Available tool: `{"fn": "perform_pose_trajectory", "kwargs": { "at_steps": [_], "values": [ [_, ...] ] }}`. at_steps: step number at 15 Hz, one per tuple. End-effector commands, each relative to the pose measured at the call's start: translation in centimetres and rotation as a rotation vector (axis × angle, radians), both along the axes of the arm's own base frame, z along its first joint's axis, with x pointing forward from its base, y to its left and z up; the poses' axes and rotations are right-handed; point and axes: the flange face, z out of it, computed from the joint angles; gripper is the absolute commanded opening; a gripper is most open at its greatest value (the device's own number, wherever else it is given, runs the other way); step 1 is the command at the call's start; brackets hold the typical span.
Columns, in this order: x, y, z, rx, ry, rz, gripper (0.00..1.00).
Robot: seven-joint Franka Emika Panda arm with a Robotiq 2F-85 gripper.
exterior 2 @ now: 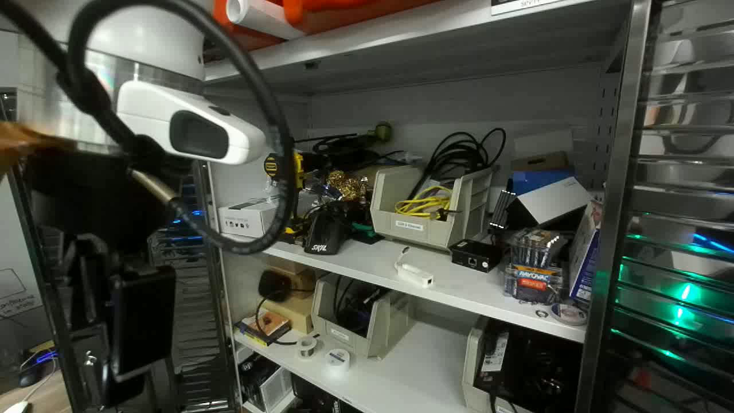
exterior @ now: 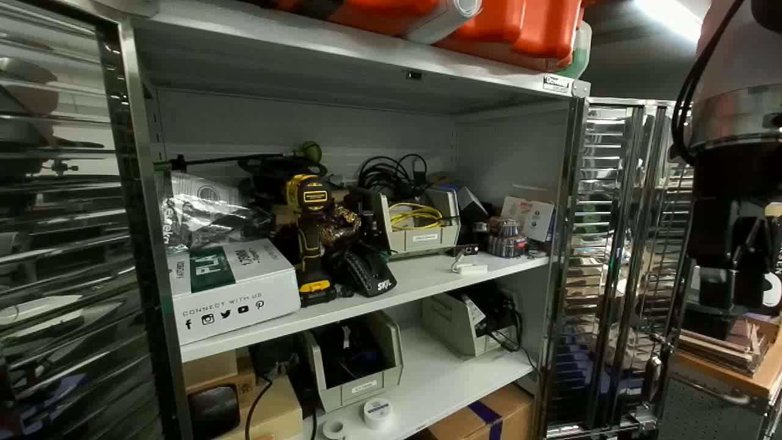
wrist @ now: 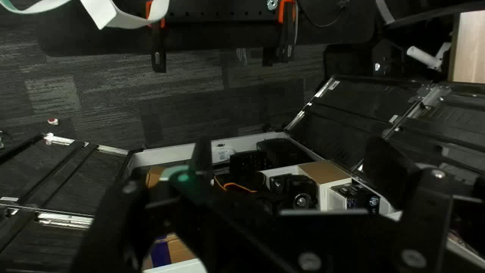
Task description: Put the white cable in the storage box
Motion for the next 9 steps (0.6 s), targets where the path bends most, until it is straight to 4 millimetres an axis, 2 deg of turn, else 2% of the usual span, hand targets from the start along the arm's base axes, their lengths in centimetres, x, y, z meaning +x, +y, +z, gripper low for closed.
{"fn": "perform_pose_trajectory", "kwargs": {
  "at_steps": [1, 9],
  "values": [
    [0.04, -0.03, 0.20, 0.000, -0.003, 0.000, 1.00],
    [0.35, -0.18, 0.55, 0.005, -0.004, 0.004, 1.00]
  ]
}}
